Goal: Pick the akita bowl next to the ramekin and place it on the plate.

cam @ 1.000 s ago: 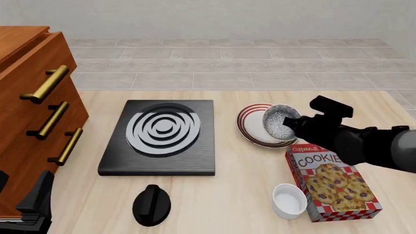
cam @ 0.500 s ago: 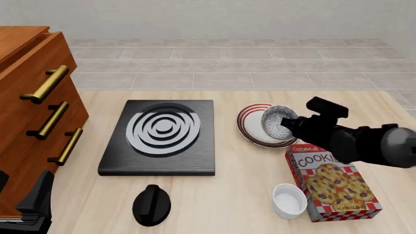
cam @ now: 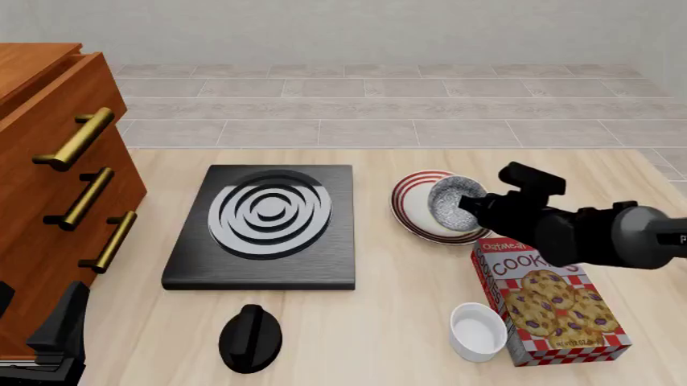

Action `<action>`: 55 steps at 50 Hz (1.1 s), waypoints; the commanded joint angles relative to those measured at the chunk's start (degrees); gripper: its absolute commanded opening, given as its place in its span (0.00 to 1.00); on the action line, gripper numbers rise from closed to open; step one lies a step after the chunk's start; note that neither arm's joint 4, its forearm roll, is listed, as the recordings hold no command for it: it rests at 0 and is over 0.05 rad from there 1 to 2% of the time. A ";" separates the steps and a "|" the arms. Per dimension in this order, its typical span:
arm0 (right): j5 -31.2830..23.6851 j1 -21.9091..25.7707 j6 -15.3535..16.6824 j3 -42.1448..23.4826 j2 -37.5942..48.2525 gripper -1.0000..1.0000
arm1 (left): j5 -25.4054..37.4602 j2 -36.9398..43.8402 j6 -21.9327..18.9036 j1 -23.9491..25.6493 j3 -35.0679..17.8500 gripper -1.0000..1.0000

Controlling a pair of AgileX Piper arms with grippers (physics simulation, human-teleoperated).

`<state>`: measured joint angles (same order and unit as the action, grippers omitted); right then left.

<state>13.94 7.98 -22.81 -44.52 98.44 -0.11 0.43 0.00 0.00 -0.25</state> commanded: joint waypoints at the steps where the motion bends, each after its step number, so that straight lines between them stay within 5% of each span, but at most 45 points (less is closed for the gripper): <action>1: 0.51 -0.12 0.07 -1.29 1.58 0.00 | 0.00 0.00 0.00 0.00 0.00 1.00; 55: 1.39 -1.47 2.53 -7.81 10.85 0.00 | 0.00 0.00 0.00 0.00 0.00 1.00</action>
<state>14.85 6.77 -20.29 -51.15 107.78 -0.11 0.43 0.00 0.00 -0.25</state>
